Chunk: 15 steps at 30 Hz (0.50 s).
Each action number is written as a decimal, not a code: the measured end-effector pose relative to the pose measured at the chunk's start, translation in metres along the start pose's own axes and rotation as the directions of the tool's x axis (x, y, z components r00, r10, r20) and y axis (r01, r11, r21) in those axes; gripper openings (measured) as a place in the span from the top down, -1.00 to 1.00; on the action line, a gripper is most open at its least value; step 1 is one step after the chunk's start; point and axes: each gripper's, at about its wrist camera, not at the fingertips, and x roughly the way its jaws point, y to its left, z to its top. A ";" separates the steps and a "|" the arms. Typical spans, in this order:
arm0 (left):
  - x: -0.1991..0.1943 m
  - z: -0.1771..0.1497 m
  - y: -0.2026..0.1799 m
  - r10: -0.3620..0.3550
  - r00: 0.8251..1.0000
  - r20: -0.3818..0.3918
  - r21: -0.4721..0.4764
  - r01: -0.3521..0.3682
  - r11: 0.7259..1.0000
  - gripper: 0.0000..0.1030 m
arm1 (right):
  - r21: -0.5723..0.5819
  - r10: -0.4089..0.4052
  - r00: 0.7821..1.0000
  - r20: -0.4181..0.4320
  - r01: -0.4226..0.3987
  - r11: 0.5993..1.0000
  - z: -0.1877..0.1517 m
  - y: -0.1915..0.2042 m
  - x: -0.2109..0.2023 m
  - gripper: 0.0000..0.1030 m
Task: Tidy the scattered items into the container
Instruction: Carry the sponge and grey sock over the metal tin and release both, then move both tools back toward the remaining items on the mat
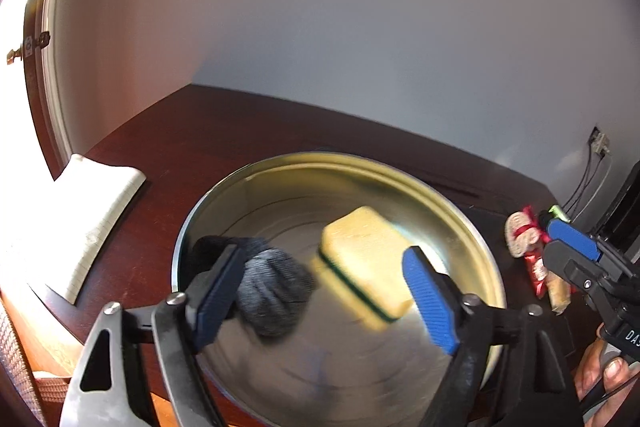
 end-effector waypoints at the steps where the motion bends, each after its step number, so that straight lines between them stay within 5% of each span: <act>1: -0.002 0.000 -0.010 -0.023 1.000 0.005 0.015 0.023 1.000 -0.67 | 0.018 -0.021 1.000 0.017 0.021 1.000 -0.003 -0.009 -0.012 -0.29; 8: -0.004 -0.004 -0.086 -0.168 0.986 -0.026 0.142 0.170 0.975 -0.67 | 0.159 -0.171 0.985 0.034 0.163 0.974 -0.032 -0.076 -0.076 -0.33; 15: -0.001 -0.019 -0.164 -0.312 0.943 -0.118 0.257 0.333 0.907 -0.68 | 0.293 -0.267 0.963 0.024 0.248 0.923 -0.068 -0.129 -0.118 -0.39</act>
